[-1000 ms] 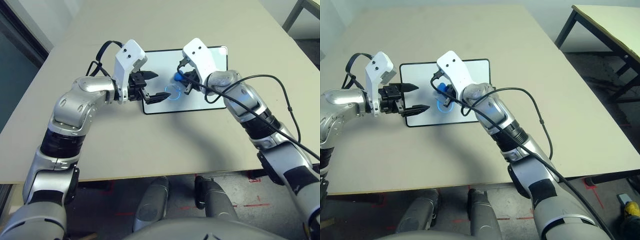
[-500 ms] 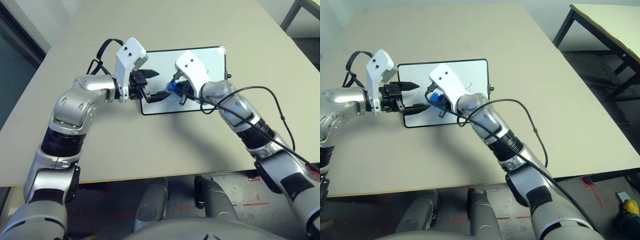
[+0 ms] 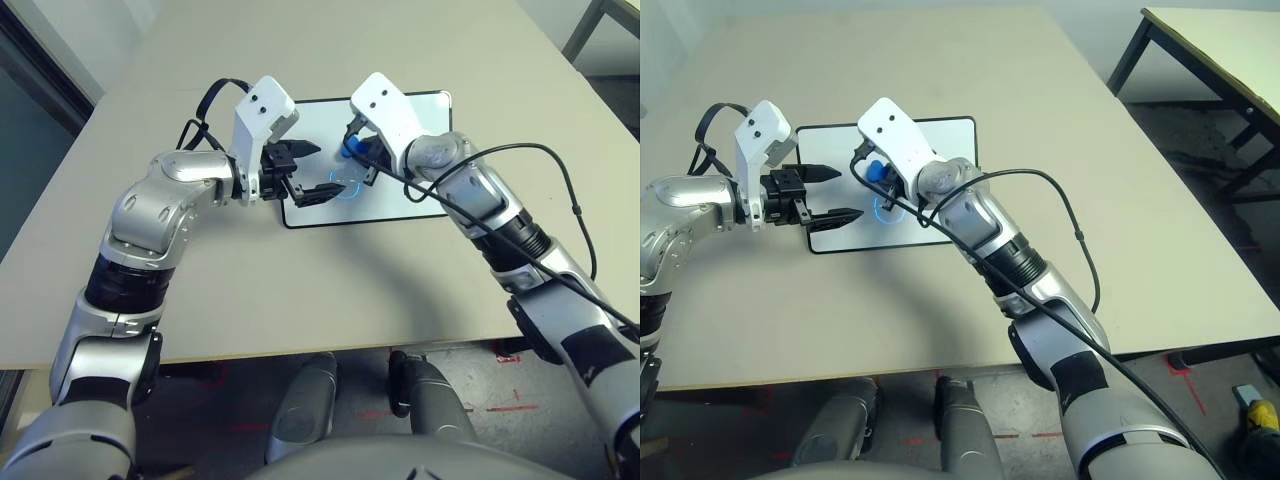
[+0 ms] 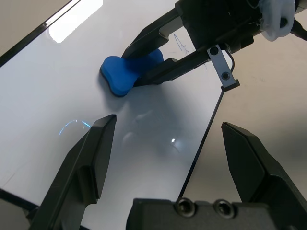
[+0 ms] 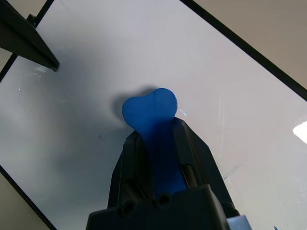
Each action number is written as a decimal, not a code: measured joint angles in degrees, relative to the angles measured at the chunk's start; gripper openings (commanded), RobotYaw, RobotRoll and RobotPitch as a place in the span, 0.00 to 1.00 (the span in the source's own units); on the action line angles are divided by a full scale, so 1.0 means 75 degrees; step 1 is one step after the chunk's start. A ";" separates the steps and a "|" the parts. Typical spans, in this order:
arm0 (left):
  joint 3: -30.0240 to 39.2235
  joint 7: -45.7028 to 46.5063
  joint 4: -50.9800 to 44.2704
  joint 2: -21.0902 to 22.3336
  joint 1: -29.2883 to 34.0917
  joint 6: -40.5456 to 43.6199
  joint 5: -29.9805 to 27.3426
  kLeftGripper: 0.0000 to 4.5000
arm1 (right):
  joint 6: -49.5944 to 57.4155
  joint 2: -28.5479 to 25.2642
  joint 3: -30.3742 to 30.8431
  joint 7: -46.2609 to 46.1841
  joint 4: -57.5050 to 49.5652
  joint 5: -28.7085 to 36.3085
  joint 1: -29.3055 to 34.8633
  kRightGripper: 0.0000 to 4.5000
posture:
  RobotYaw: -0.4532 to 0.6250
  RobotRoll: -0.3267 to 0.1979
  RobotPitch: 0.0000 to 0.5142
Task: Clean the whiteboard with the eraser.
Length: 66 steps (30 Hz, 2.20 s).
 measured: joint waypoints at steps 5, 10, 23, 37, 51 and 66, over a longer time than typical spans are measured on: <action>0.0000 -0.0001 0.0015 -0.0009 0.0000 -0.0001 0.0003 1.00 | 0.0013 0.0065 0.0090 0.0076 -0.0360 -0.0125 0.0379 0.18 | 0.53 0.62 0.30; 0.0000 -0.0027 0.0049 -0.0009 -0.0001 -0.0037 0.0005 1.00 | 0.0156 0.0048 0.0506 0.0420 -0.0880 -0.0208 0.0931 0.18 | 0.53 0.62 0.30; -0.0005 0.0005 0.0006 -0.0090 0.0002 -0.0046 0.0003 1.00 | 0.0270 -0.0008 0.0577 0.0678 -0.0780 -0.0343 0.0832 0.18 | 0.52 0.62 0.29; -0.0022 0.0008 0.0027 -0.0171 0.0004 -0.0046 0.0010 1.00 | -0.0016 0.0391 -0.0261 0.0109 0.0252 -0.0371 -0.0117 0.18 | 0.53 0.62 0.29; -0.0079 0.0003 0.0072 -0.0165 0.0078 -0.0062 0.0018 1.00 | 0.0389 0.0143 0.0196 0.0611 -0.1020 -0.0570 0.0921 0.18 | 0.51 0.62 0.29; -0.0105 -0.0025 0.0151 -0.0242 -0.0045 -0.0203 0.0038 1.00 | 0.0241 -0.1129 -0.0941 0.0367 -0.0041 -0.0592 0.0039 0.18 | 0.48 0.62 0.27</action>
